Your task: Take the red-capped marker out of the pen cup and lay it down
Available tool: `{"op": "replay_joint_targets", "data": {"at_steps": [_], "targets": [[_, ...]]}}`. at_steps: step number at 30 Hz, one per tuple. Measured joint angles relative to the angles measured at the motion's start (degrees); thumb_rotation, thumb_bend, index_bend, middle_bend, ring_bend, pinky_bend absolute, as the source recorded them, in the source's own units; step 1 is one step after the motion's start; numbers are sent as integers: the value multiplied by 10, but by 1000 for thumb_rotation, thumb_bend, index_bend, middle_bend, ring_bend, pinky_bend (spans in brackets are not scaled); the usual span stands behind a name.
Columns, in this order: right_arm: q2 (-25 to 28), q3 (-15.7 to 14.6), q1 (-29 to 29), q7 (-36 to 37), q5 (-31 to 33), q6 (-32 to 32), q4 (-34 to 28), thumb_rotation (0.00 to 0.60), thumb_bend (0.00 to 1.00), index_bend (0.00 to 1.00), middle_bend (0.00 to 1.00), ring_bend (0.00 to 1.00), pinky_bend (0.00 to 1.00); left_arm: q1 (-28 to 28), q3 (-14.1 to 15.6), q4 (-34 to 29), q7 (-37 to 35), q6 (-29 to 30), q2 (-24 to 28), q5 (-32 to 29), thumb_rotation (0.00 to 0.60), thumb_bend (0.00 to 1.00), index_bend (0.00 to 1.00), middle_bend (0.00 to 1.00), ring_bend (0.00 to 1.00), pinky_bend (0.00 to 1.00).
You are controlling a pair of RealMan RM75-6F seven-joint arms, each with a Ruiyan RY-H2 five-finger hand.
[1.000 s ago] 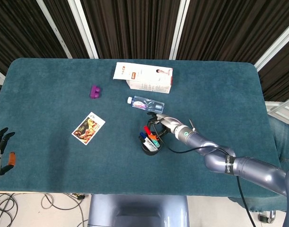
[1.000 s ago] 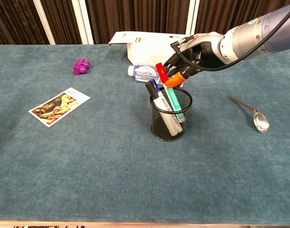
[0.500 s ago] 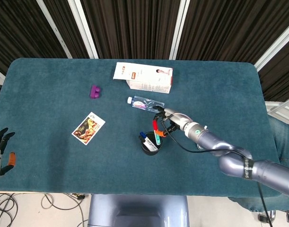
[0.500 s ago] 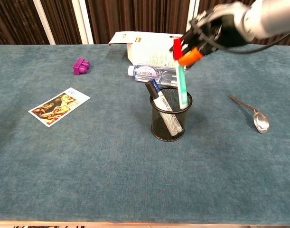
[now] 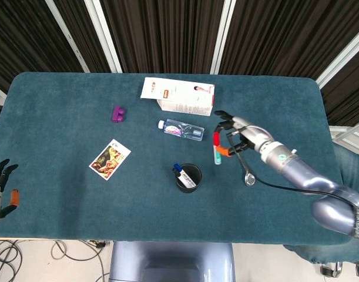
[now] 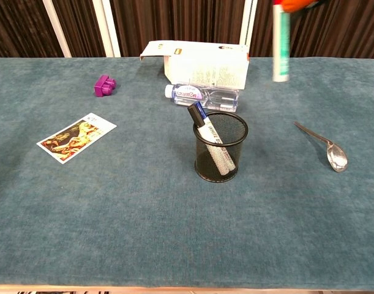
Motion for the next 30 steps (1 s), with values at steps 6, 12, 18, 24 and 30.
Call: {"op": "replay_joint_targets", "data": {"at_steps": [6, 12, 18, 24, 30], "targets": [[-2, 6, -43, 19, -52, -33, 2, 600, 450, 584, 0, 0, 180, 0, -1, -1, 0, 0, 0, -1, 600, 539, 160, 54, 94, 90], [-45, -6, -56, 23, -81, -48, 24, 600, 450, 584, 0, 0, 180, 0, 0, -1, 0, 0, 0, -1, 600, 539, 160, 54, 94, 90], [-97, -23, -53, 21, -98, -51, 59, 600, 450, 584, 0, 0, 180, 0, -1, -1, -1, -1, 1, -3, 600, 539, 160, 54, 94, 90], [-137, -49, -35, 9, -104, -62, 98, 600, 450, 584, 0, 0, 180, -1, -1, -2, -2, -3, 2, -3, 600, 539, 160, 54, 94, 90], [-171, -75, -4, -3, -91, -90, 142, 600, 447, 584, 0, 0, 180, -1, -2, -4, -3, -4, 3, -4, 600, 539, 160, 54, 94, 90]]}}
